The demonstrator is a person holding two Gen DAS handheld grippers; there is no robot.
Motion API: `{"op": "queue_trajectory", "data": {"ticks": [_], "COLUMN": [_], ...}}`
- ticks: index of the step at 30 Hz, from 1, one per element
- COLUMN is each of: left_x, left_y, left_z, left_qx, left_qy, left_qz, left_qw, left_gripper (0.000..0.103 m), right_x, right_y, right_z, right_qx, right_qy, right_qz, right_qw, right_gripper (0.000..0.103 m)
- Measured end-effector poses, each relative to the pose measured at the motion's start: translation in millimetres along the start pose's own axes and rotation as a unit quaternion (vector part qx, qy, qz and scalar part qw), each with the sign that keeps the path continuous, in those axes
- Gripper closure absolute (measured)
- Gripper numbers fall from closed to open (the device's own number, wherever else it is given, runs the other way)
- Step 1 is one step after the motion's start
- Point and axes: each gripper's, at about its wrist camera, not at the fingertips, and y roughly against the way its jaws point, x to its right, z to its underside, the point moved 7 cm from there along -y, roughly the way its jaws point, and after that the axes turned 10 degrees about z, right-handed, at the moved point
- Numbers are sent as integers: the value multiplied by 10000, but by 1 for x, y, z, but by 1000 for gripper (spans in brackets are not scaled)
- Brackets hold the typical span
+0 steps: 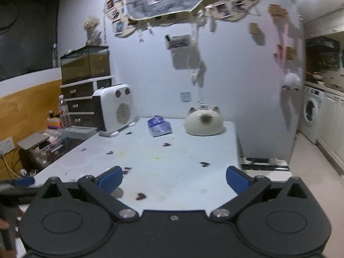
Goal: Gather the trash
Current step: 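Move both tools back over the table toward the white bag and red packet, then grasp the red snack packet with the left tool while the right grasps the white bag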
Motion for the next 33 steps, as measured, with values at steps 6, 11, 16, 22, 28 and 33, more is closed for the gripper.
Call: {"op": "queue_trajectory", "data": {"ticks": [6, 11, 16, 22, 28, 33], "left_x": [-19, -22, -24, -15, -3, -8], "left_y": [-31, -51, -71, -69, -56, -64], "left_z": [2, 8, 30, 57, 63, 59], "left_qx": [-157, -257, -780, -1398, -1523, -1414], "left_qy": [-111, -302, -534, -758, -917, -731], "left_qz": [698, 1335, 1573, 1923, 2146, 1782], "left_qw": [9974, 9903, 9830, 9684, 9604, 9710], "left_gripper": [0, 0, 2, 3, 3, 11], "right_x": [-41, -79, -100, -114, -115, -129], "right_y": [-44, -82, -106, -125, -155, -184], "right_z": [-7, 11, 27, 27, 29, 50], "right_qx": [-100, -455, -701, -838, -1080, -1506], "right_qy": [38, 122, -103, -349, -1374, -2141], "right_qz": [-281, -704, -955, -1134, -1175, -1251], "right_qw": [9995, 9964, 9929, 9894, 9776, 9570], "right_gripper": [1, 20, 21, 21, 21, 20]}}
